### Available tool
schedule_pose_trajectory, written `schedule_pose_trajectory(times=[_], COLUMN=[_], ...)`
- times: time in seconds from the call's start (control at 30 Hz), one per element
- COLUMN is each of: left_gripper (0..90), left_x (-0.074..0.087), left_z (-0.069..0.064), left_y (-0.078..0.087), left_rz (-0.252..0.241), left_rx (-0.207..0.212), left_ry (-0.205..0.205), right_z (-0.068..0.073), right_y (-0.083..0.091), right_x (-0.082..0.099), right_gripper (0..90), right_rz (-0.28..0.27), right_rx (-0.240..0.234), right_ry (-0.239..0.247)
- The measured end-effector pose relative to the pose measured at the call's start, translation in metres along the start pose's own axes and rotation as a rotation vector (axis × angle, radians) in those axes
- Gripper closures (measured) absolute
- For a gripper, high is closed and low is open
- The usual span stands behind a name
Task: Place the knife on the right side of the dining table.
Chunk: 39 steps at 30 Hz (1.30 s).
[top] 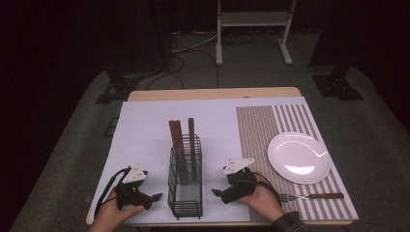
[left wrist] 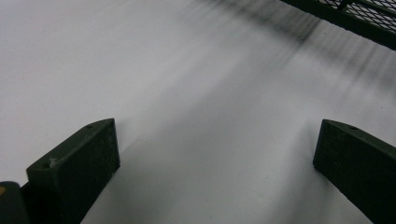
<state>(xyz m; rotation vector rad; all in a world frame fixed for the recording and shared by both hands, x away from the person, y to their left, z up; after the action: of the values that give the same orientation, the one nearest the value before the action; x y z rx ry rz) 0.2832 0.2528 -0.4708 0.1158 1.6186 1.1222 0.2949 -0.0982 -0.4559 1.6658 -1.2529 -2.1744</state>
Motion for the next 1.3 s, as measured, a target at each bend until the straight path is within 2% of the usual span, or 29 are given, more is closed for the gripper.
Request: schedule_pose_trajectory(times=[0.33,0.77,1.3], left_gripper=[0.0,0.0,0.0], left_x=[0.0,0.0,0.0], left_z=[0.0,0.0,0.0], left_y=[0.0,0.0,0.0], left_rz=[0.0,-0.001,0.0], left_rx=[0.0,0.0,0.001], left_ry=[0.0,0.004,0.004], right_z=[-0.004,-0.008,-0.018], right_y=[0.008,0.017,0.034], right_x=[-0.018,-0.037,-0.062], right_gripper=[11.9,11.9,12.2], right_rz=[-0.03,-0.066,-0.133], right_rx=[0.0,0.009,0.016], right_ry=[-0.006,0.011,-0.008])
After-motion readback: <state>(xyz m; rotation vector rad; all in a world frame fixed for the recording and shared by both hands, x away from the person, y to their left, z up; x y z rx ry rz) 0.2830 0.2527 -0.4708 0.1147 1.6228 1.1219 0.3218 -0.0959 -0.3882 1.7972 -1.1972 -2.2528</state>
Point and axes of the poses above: each handheld gripper's, and its own axes: y roughly backward along the jaws, x roughly out of its underside, z roughly to its left, the point moved 1 cm from there along -y, roughly forward along the jaws, and after that the axes turned 3 degrees about -y, right-handed, at the moved point
